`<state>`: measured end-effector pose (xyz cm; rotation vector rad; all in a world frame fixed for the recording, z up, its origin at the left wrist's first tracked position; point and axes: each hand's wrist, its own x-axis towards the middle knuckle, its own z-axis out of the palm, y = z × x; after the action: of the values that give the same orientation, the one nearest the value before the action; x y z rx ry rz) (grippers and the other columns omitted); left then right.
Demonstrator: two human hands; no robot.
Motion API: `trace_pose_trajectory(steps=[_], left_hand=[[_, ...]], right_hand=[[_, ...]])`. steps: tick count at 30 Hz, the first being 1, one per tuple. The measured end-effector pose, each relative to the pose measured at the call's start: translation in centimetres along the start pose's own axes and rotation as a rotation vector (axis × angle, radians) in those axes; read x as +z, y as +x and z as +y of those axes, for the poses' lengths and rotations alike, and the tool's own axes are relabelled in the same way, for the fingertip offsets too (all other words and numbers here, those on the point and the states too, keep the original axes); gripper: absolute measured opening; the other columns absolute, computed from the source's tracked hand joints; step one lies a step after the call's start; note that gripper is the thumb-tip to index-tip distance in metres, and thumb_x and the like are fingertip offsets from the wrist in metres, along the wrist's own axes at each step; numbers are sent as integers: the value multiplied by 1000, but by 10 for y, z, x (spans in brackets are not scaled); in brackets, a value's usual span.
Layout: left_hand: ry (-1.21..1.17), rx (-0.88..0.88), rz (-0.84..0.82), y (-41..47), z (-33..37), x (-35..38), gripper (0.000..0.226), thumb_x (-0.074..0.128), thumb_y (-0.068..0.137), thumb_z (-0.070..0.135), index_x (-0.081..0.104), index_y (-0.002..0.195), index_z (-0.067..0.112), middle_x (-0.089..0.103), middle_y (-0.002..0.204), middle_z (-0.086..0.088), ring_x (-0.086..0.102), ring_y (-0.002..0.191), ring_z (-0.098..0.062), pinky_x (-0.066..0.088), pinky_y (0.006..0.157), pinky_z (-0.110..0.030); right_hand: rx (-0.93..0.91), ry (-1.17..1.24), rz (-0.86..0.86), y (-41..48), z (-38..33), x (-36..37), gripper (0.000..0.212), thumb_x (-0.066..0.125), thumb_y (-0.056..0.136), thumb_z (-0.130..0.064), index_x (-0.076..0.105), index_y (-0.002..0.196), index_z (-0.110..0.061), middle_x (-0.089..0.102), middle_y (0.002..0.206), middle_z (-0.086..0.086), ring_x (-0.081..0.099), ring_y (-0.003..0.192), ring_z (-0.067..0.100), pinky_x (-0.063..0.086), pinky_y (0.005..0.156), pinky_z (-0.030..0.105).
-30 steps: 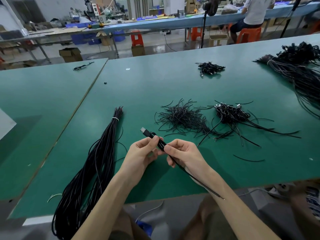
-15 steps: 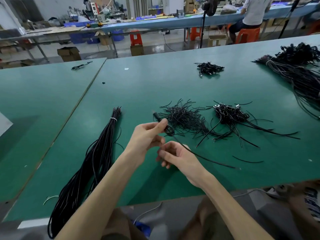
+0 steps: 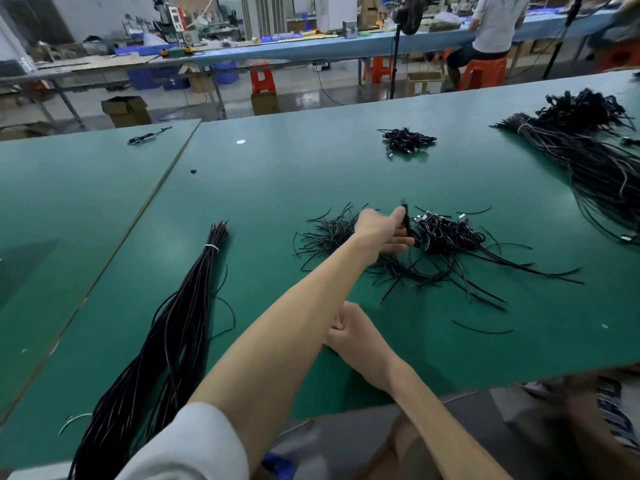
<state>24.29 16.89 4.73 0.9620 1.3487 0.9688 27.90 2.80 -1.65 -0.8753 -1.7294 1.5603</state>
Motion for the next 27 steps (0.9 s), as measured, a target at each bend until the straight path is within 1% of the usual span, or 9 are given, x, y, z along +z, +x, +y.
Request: trace_pose_trajectory(steps=[3, 5, 8, 11, 14, 17, 22, 25, 27], left_hand=[[-25, 22, -25, 4, -12, 7, 38, 52, 108, 18, 55, 133, -11, 70, 122, -22, 73, 104, -28, 62, 87, -32], [-32, 33, -66, 5, -19, 8, 39, 48, 109, 16, 53, 141, -7, 66, 134, -18, 69, 115, -24, 57, 96, -28], [-75, 42, -127, 4, -24, 10, 45, 44, 111, 18, 43, 149, -5, 55, 148, -17, 58, 132, -26, 48, 111, -33], [-89, 41, -213, 4, -25, 15, 52, 44, 111, 24, 35, 154, -5, 46, 156, -17, 49, 141, -27, 43, 115, -35], [-117, 12, -306, 1, -26, 15, 59, 50, 109, 26, 30, 156, -3, 39, 160, -17, 44, 145, -30, 45, 114, -39], [-104, 58, -314, -7, -24, 5, 52, 54, 107, 24, 42, 152, 1, 50, 153, -15, 57, 133, -28, 50, 109, -40], [-143, 230, -156, -37, -16, -51, 29, 52, 107, 13, 64, 132, 5, 71, 125, -12, 74, 104, -29, 61, 87, -38], [101, 307, 73, -61, -26, -96, 25, 53, 103, 5, 72, 119, 8, 74, 107, -7, 74, 78, -18, 56, 62, -25], [314, 331, 244, -75, -36, -127, 22, 58, 98, 2, 75, 109, 12, 75, 96, -5, 69, 67, -14, 47, 56, -22]], right_hand=[[18, -31, -1, 1, 1, 0, 60, 51, 91, 5, 61, 58, -44, 51, 51, -21, 44, 47, -4, 36, 51, 7], [51, -40, 25, 3, 3, -1, 44, 54, 89, 2, 63, 66, -33, 56, 58, -13, 47, 52, -2, 39, 56, 12], [67, 7, 66, 4, 5, 0, 10, 52, 86, 6, 60, 83, 2, 63, 70, 7, 53, 64, 6, 47, 63, 23], [46, 68, 80, 5, 6, 0, 16, 52, 88, 3, 63, 93, -6, 68, 84, 8, 60, 80, 13, 53, 72, 32], [26, 112, 91, 5, 5, -1, 13, 53, 85, 0, 57, 94, 9, 59, 83, 23, 53, 78, 21, 48, 71, 39], [31, 167, 70, 3, 9, -2, 10, 55, 86, 6, 55, 89, 16, 56, 77, 30, 53, 74, 22, 46, 72, 36], [36, 201, 54, 6, 11, 0, 6, 64, 100, -5, 65, 101, 1, 73, 82, 7, 64, 72, 14, 52, 68, 26], [15, 200, 65, 7, 12, 0, 10, 62, 101, -8, 64, 103, 1, 75, 90, 15, 66, 74, 17, 52, 66, 26], [-12, 181, 56, 7, 12, 1, 12, 62, 101, -9, 65, 103, 2, 73, 92, 21, 67, 74, 17, 52, 66, 26]])
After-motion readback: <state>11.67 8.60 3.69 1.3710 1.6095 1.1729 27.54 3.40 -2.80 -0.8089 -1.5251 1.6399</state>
